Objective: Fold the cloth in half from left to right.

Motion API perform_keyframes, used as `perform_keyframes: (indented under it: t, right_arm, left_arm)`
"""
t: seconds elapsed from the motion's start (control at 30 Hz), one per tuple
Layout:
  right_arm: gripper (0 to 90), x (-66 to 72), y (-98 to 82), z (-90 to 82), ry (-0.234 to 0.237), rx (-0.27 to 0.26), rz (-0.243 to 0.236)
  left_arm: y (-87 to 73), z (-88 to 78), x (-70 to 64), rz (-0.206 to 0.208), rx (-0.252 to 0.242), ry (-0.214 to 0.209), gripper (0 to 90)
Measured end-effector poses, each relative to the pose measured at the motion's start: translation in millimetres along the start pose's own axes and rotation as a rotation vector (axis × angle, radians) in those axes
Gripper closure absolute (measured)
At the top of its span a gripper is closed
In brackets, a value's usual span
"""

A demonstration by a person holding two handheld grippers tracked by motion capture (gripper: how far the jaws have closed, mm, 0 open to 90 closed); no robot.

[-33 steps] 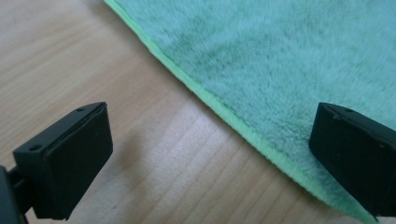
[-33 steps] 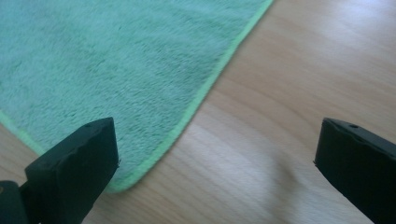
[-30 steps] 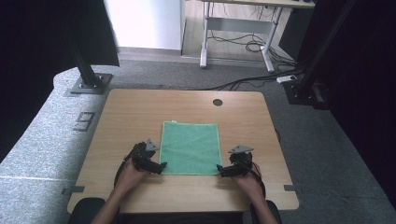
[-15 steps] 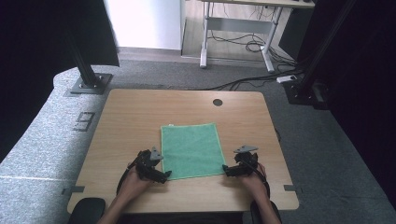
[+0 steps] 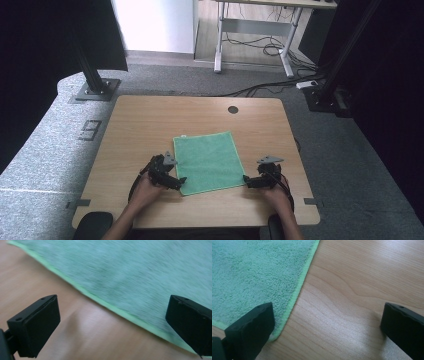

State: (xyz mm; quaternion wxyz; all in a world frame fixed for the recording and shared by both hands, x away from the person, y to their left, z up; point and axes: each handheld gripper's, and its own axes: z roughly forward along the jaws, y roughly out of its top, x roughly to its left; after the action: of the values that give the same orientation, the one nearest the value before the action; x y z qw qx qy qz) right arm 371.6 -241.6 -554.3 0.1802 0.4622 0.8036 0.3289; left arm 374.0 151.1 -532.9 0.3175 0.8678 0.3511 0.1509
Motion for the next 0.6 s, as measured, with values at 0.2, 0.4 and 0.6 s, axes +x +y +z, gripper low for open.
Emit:
perform_keyframes:
  t: [0.2,0.4,0.6]
  right_arm:
    - [0.0,0.8,-2.0,0.2,-0.008,-0.020,0.008]
    - [0.0,0.7,-2.4,0.2,-0.006,-0.022,0.008]
    - [0.0,0.7,-2.5,0.2,-0.005,-0.024,0.008]
  left_arm:
    - [18.8,8.2,34.7,-0.060,-0.019,0.034,0.0]
    - [35.4,21.8,58.1,-0.071,0.003,0.085,0.0]
    - [46.1,30.1,77.3,-0.111,-0.005,0.114,0.0]
